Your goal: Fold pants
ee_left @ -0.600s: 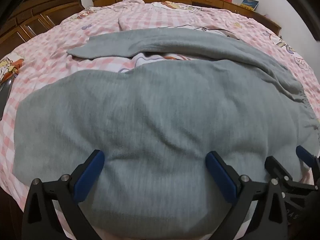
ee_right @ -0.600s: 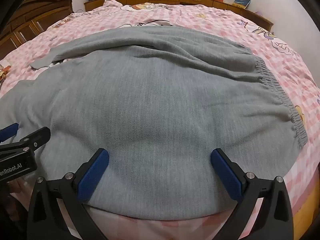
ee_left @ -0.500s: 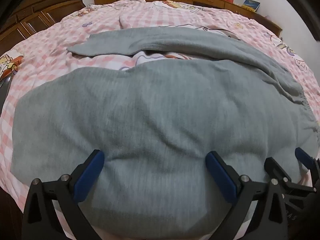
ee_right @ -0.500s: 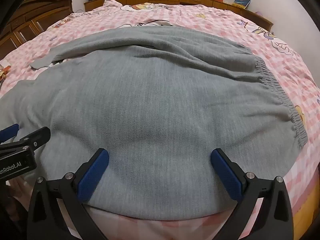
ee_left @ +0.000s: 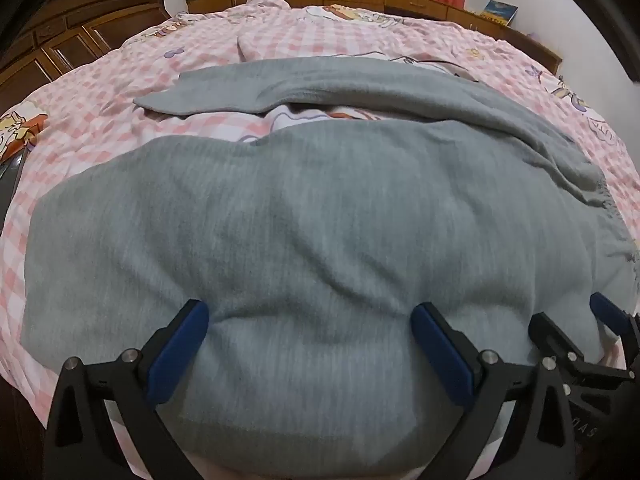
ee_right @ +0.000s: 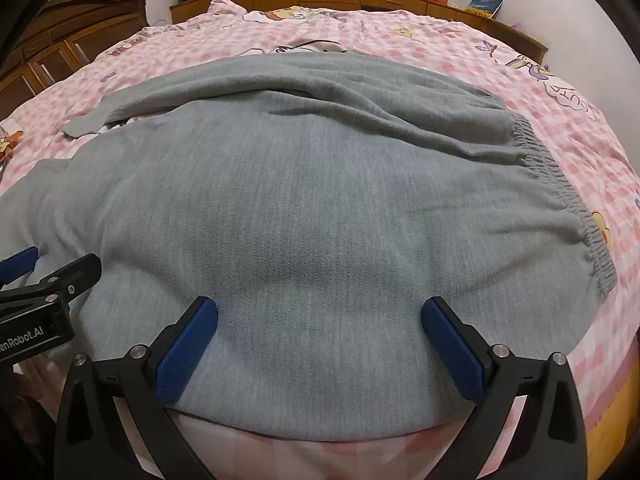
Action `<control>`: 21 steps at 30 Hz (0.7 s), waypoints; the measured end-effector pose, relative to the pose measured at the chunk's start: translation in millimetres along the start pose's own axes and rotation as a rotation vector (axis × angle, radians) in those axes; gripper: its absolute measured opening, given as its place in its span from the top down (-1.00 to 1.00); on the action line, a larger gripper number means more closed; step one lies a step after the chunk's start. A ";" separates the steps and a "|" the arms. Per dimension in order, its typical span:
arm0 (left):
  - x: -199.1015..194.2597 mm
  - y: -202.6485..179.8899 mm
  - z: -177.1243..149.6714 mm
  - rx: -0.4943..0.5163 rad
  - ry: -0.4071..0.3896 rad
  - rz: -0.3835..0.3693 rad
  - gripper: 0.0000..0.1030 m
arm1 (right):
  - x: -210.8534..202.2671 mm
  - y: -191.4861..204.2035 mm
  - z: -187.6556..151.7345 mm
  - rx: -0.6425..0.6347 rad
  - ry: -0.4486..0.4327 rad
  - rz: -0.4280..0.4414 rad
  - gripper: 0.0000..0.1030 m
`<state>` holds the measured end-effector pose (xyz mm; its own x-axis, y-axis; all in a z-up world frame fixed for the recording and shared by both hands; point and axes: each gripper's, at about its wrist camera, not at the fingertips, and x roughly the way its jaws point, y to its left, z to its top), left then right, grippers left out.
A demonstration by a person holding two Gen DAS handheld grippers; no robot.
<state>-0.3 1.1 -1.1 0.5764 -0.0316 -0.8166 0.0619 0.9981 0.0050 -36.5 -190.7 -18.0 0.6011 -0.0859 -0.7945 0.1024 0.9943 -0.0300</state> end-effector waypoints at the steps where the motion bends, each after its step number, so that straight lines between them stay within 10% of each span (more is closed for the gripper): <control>1: -0.1 -0.1 0.3 0.001 -0.002 0.001 -0.99 | 0.2 0.0 -0.7 0.001 0.000 0.000 -1.00; 21: 1.1 4.8 -2.3 -0.006 0.000 -0.023 -0.99 | -0.7 0.9 1.4 -0.017 0.004 0.021 -1.00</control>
<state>-1.3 6.0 -3.3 0.5745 -0.0542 -0.8167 0.0702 0.9974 -0.0168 -35.7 -189.8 -16.6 0.6000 -0.0645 -0.7974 0.0760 0.9968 -0.0235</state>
